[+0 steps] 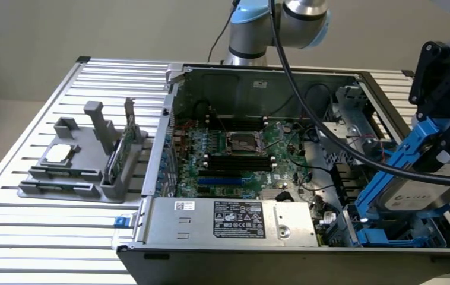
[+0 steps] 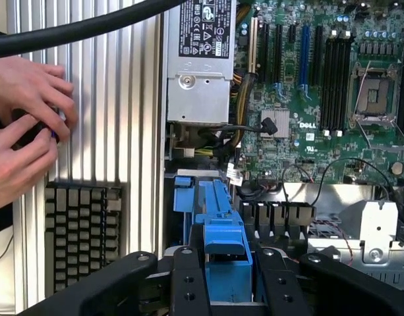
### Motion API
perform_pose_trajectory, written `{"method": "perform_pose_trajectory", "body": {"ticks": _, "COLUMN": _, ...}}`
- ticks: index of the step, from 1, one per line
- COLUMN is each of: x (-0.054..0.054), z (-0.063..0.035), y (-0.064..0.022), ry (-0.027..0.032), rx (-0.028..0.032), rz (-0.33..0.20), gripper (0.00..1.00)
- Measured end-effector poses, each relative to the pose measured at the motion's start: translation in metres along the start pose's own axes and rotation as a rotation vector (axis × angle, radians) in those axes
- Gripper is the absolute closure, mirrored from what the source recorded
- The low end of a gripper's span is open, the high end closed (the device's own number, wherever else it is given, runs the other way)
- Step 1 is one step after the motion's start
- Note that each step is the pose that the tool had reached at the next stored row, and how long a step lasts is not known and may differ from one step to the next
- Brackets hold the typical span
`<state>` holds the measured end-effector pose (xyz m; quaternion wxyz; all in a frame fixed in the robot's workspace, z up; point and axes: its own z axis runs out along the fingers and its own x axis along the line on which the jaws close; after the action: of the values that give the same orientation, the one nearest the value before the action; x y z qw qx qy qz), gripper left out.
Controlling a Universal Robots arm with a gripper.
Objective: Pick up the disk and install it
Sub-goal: 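Insert the disk into the insertion slot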
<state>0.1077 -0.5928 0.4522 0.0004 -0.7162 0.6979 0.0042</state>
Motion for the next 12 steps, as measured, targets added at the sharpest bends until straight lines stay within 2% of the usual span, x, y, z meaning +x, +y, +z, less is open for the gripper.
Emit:
{"method": "perform_pose_trajectory", "body": {"ticks": 3, "x": 0.0000, "z": 0.0006, "y": -0.0024, "ry": 0.0001, "rx": 0.0000, "rz": 0.000, "gripper": 0.67}}
{"method": "perform_pose_trajectory", "body": {"ticks": 12, "x": 0.0004, "z": 0.0033, "y": -0.0026, "ry": -0.0002, "rx": -0.0005, "rz": 0.014, "gripper": 0.67}}
